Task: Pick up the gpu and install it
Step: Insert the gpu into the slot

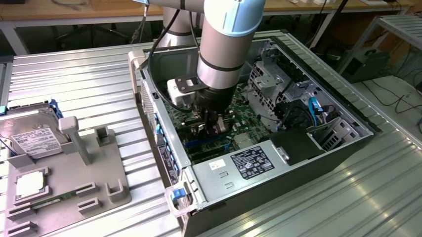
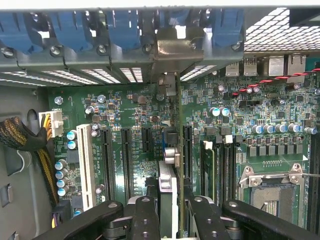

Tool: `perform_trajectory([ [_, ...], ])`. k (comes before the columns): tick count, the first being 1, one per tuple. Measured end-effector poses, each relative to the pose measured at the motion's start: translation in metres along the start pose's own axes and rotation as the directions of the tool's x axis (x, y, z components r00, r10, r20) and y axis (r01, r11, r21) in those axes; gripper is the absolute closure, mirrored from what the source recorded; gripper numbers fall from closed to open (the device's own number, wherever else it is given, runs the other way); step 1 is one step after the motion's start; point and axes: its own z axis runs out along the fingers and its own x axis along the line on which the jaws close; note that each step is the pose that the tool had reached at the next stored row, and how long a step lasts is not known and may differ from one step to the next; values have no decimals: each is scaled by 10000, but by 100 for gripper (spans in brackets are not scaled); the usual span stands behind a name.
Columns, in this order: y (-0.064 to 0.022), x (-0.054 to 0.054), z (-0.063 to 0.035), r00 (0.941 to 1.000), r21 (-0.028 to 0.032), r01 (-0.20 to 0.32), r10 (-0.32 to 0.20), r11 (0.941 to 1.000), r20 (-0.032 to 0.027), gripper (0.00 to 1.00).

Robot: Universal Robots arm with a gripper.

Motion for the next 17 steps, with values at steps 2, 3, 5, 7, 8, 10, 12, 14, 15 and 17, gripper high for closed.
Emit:
perform_trajectory([
  [2,0,0,1,10000,0,0,0,10000,1,72],
  [3,0,0,11,10000,3,0,0,10000,5,72],
  [5,1,2,29,10000,-2,1,-1,10000,-3,72],
  [7,2,3,37,10000,-5,0,0,10000,-6,72],
  [8,2,3,39,10000,-6,0,0,10000,-6,72],
  [10,2,3,46,10000,-4,0,0,10000,-2,72],
  [12,2,3,51,10000,-10,-1,1,10000,-4,72],
  [14,2,3,54,10000,-14,0,0,10000,-4,72],
  [15,2,3,55,10000,-14,0,0,10000,-2,72],
  [17,2,3,55,10000,-13,1,-1,10000,0,72],
])
